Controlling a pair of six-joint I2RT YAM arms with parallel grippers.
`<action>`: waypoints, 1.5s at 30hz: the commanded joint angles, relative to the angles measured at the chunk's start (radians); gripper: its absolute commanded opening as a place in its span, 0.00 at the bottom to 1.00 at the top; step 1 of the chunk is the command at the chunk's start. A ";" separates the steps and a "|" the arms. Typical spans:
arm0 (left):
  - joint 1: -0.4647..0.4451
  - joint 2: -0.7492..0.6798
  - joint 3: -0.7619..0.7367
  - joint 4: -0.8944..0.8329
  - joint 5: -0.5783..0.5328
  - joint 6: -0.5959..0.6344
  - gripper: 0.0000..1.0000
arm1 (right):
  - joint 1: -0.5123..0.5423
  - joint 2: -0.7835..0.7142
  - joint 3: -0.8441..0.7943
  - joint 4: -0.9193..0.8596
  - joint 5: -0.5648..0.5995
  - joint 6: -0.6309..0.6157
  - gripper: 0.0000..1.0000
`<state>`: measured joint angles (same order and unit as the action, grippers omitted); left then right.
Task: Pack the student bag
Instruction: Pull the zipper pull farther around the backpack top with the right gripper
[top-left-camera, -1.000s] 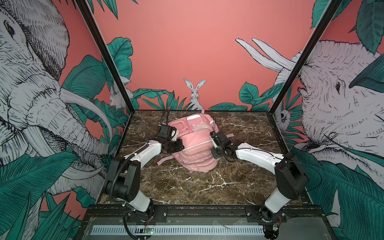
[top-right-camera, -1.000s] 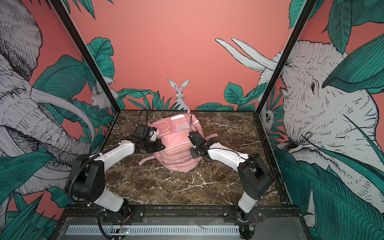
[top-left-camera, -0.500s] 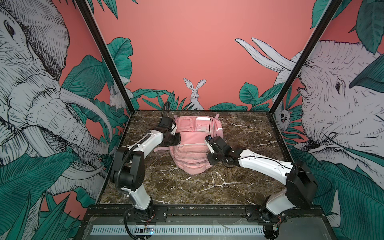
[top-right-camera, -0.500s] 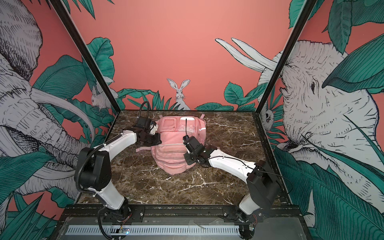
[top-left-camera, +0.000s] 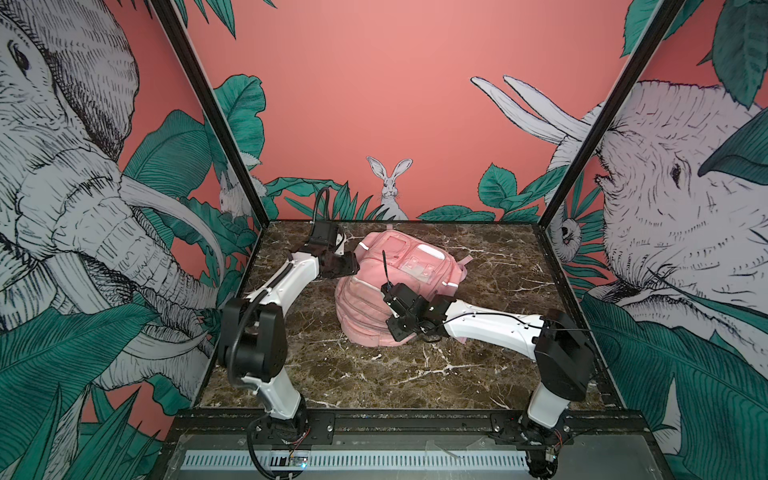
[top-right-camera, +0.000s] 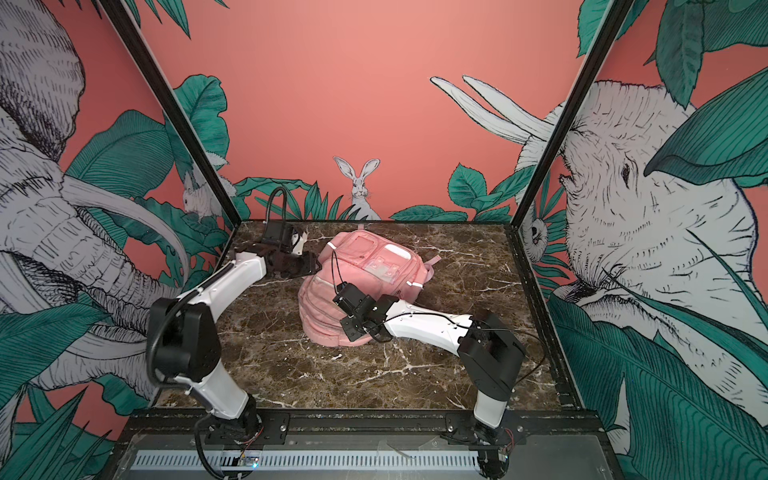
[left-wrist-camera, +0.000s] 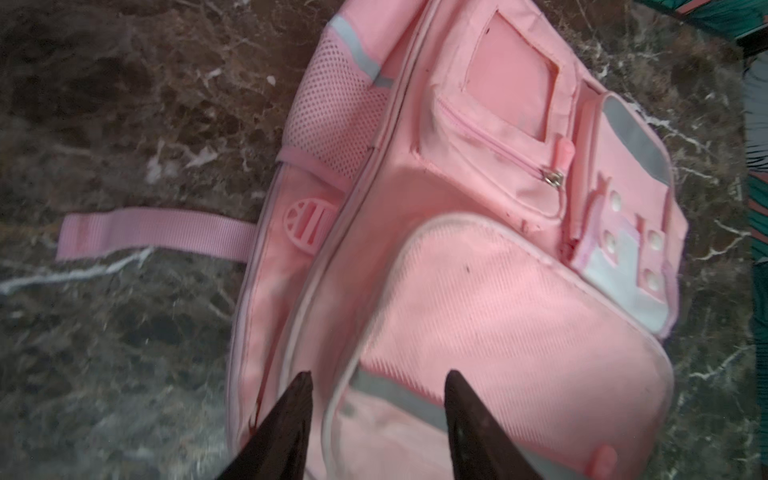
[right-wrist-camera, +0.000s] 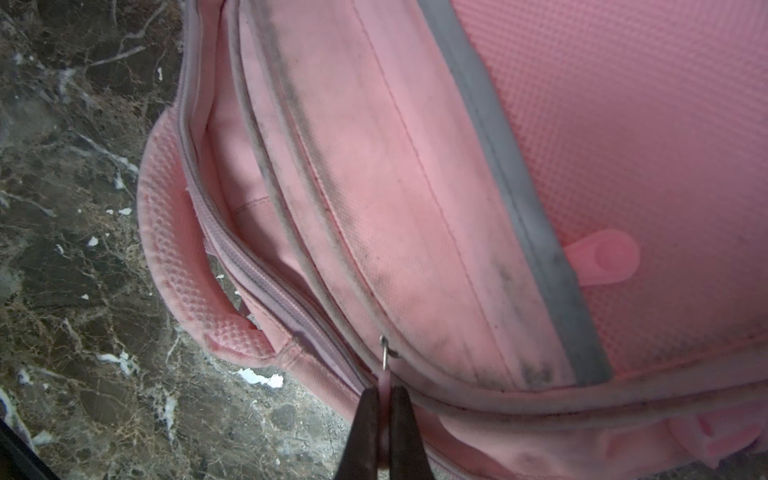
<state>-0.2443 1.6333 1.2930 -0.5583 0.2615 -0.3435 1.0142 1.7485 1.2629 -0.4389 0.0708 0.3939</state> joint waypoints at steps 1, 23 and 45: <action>-0.003 -0.176 -0.149 0.036 0.094 -0.093 0.58 | 0.012 0.006 0.026 -0.007 -0.009 -0.001 0.00; -0.087 -0.220 -0.546 0.531 0.182 -0.376 0.53 | -0.032 -0.078 -0.088 -0.024 0.043 -0.018 0.00; -0.079 -0.205 -0.563 0.506 0.155 -0.347 0.00 | -0.312 -0.180 -0.192 -0.002 0.093 -0.068 0.00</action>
<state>-0.3382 1.4467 0.7563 -0.0383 0.4694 -0.7109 0.7589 1.5425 1.0546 -0.4072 0.0765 0.3298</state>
